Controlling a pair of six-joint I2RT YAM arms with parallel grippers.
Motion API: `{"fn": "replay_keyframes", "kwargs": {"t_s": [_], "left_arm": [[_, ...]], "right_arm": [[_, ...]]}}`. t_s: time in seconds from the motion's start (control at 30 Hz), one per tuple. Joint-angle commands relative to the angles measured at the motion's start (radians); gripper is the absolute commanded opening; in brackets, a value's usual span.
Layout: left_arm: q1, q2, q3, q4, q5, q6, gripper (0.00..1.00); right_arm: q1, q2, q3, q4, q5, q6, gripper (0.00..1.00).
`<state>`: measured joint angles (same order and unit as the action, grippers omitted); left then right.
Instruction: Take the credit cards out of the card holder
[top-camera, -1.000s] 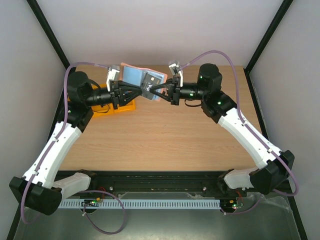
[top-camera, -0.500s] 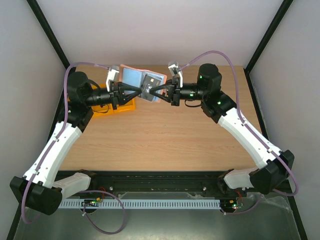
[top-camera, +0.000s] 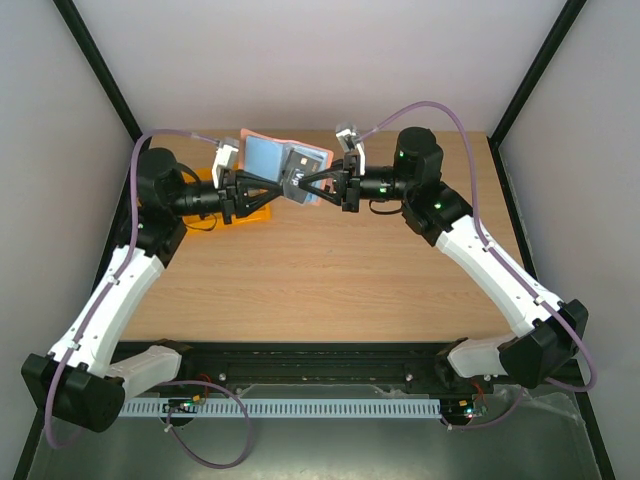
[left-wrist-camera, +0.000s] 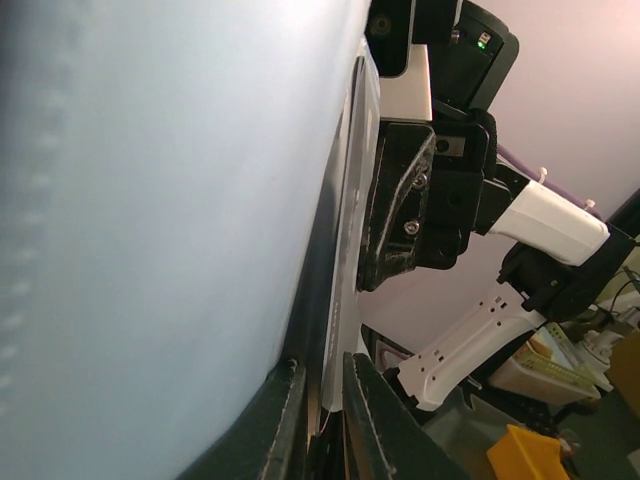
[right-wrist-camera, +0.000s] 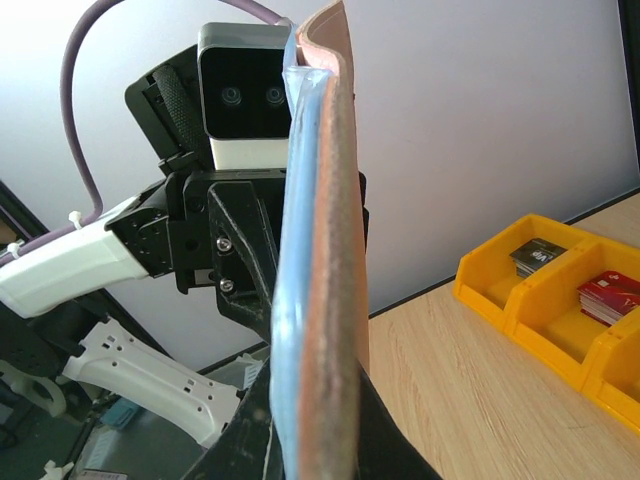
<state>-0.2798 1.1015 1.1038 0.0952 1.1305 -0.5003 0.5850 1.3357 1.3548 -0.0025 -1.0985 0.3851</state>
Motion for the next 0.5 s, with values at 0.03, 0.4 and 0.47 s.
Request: {"fn": "replay_keyframes", "kwargs": {"t_s": [0.03, 0.4, 0.47], "left_arm": [[0.006, -0.020, -0.017, 0.025, 0.018, 0.005, 0.09], [0.005, -0.062, -0.021, 0.019, -0.086, -0.003, 0.03], [0.012, -0.064, -0.017, 0.025, -0.089, -0.003, 0.03]], "right_arm": [[0.011, -0.003, 0.040, 0.060, -0.044, 0.001, 0.02], [-0.013, -0.024, -0.002, 0.026, -0.080, -0.021, 0.17], [-0.025, -0.025, -0.013, 0.025, -0.092, -0.012, 0.19]]}}
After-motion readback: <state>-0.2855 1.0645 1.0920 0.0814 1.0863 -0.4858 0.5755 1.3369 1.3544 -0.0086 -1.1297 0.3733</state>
